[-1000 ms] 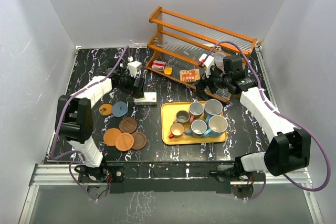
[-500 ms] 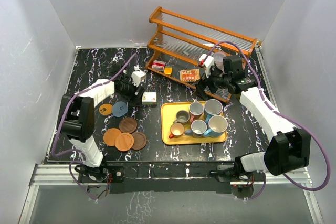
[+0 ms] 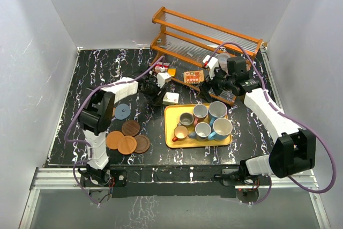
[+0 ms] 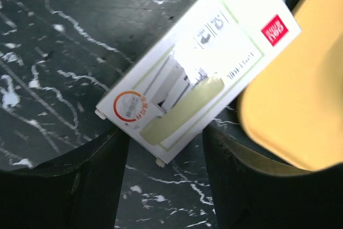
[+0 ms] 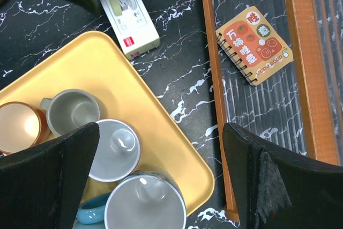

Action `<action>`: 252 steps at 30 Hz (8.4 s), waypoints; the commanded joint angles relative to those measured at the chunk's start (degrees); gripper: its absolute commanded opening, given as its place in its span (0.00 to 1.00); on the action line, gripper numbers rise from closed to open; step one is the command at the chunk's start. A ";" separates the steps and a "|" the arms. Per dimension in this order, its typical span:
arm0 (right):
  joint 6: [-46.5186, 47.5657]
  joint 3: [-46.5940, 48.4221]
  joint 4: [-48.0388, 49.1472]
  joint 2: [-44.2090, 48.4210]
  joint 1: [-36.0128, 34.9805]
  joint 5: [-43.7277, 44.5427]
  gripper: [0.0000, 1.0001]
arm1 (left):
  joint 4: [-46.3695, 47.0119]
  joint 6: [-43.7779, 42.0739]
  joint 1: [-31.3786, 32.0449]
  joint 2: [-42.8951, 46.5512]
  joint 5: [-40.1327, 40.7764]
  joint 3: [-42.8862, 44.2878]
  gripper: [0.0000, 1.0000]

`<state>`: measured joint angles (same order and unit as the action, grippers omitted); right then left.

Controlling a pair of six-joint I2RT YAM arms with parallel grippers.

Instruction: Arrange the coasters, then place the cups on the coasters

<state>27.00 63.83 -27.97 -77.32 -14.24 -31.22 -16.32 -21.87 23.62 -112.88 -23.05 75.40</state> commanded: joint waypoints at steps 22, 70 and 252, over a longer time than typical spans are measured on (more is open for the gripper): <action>0.86 0.33 2.62 -1.45 -0.07 -0.48 0.98 | -21.93 -18.24 -12.60 28.14 0.15 -16.42 0.86; 1.61 -0.18 2.92 -3.72 -0.14 3.28 0.98 | 0.31 -14.81 -8.08 3.28 11.92 -6.71 0.29; 3.23 0.41 1.29 -4.77 1.39 3.72 0.98 | -6.33 -9.15 -26.49 18.39 11.35 -14.16 0.73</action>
<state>29.74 63.09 -28.42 -82.98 -13.32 -26.35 -14.04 -28.53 -1.21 -100.20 -11.55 62.74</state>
